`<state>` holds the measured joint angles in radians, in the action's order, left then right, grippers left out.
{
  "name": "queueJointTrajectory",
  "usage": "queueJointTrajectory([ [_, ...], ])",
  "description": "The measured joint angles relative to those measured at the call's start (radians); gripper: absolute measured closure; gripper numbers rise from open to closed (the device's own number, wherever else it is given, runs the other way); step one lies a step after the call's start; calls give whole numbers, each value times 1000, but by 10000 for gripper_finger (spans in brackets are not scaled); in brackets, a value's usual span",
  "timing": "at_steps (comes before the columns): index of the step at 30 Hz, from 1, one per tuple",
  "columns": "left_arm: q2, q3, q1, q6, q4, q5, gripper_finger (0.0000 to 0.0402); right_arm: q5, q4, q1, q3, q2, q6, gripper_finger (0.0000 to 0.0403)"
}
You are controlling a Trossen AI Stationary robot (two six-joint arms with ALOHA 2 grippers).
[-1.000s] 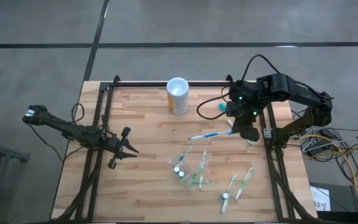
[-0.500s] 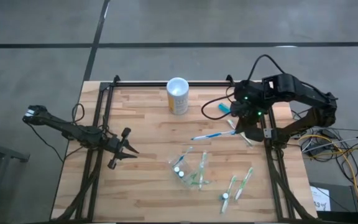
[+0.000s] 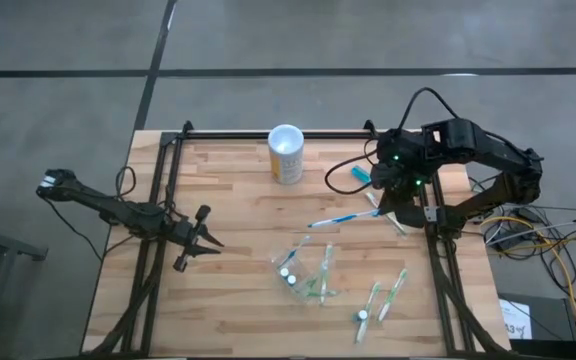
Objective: Pick & Place toothbrushing station
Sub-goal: Put the blue toothbrush into the left section of the transparent organizer
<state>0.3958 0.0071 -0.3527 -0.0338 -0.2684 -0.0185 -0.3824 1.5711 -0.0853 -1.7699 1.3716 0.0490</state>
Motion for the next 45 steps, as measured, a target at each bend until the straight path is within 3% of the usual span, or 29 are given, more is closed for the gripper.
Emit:
queueJointTrajectory([
  [13,0,0,0,-30,38,103,316,-1,0,0,-1,-4,0,380],
  [26,-1,0,0,-30,40,107,316,-2,0,0,-1,-4,-32,380],
  [32,-1,0,0,-59,4,168,316,-1,0,0,-1,-4,-58,380],
  [39,-1,0,0,-61,7,89,316,-1,0,0,-1,-4,-76,380],
  [45,-1,0,0,-61,7,87,316,0,0,0,-1,-4,-79,380],
])
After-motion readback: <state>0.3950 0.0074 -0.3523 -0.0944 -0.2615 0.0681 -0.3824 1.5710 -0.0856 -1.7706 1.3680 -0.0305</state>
